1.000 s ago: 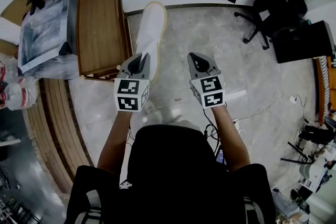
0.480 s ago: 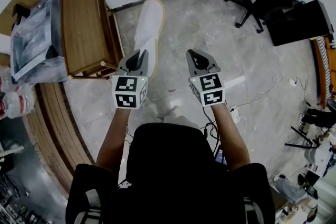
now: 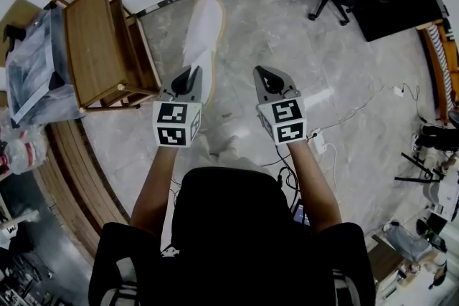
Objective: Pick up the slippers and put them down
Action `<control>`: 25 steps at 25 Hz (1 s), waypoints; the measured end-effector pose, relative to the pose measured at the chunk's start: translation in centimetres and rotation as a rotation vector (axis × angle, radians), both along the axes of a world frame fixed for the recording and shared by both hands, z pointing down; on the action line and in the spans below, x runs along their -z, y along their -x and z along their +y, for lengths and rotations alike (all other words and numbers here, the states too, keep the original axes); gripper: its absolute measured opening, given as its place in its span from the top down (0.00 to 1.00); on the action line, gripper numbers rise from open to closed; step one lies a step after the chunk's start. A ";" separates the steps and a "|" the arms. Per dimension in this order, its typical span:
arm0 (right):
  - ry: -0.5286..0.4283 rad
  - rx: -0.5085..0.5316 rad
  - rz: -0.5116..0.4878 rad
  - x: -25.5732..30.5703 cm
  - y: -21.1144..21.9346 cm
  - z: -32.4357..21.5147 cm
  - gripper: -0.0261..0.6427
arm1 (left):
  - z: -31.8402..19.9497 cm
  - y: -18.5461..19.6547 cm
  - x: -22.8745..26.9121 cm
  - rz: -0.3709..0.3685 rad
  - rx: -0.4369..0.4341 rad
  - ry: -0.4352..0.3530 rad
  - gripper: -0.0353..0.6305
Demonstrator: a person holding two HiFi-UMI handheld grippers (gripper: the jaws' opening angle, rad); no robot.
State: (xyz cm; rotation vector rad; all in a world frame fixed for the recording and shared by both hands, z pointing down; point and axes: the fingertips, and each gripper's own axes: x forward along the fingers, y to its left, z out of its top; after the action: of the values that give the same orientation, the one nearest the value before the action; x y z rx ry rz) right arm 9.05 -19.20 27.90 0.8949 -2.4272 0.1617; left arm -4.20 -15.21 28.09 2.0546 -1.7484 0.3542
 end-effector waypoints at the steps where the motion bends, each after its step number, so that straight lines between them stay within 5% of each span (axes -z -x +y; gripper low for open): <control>1: 0.003 -0.007 -0.002 0.0 -0.9 0.0 0.98 | -0.1 -0.9 -0.1 -0.001 -0.007 0.003 0.92; 25: 0.070 -0.127 -0.071 -4.4 -16.8 0.8 0.98 | -1.0 -16.5 -3.8 -0.040 -0.106 0.065 0.92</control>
State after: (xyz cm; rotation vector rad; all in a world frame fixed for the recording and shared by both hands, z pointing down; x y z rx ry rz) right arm 25.81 -18.39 32.30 1.0282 -2.4136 0.3285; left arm 12.29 -16.19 31.89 2.1125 -1.6323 0.4803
